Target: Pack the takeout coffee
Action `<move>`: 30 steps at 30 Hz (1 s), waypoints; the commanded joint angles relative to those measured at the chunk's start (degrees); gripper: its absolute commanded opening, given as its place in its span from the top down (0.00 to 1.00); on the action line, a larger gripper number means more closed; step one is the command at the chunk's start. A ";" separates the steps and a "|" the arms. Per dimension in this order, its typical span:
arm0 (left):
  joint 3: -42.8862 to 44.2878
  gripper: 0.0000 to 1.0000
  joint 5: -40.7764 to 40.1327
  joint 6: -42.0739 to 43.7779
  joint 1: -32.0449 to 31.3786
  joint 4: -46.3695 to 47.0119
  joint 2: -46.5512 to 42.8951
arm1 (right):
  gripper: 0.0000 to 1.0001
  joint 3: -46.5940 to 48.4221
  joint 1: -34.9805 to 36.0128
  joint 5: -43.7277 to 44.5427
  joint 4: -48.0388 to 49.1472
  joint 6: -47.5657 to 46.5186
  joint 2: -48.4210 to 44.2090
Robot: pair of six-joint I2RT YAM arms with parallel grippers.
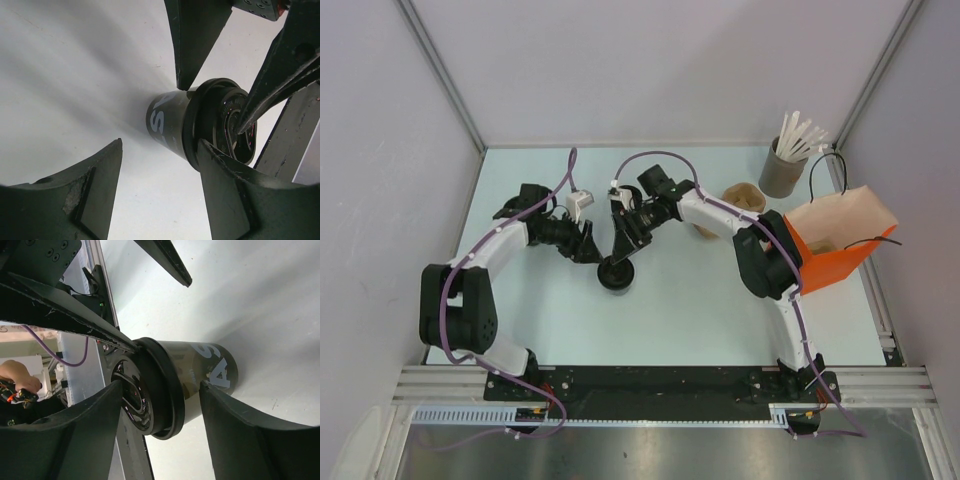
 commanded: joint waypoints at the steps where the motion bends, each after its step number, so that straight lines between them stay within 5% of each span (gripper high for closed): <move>1: -0.19 0.34 1.85 0.95 0.11 1.61 0.41 | 0.38 0.99 0.50 0.50 1.47 1.19 0.43; 30: 0.96 0.34 5.01 5.35 0.29 -4.89 -3.71 | 0.52 -0.32 -0.56 3.76 0.51 -0.84 2.99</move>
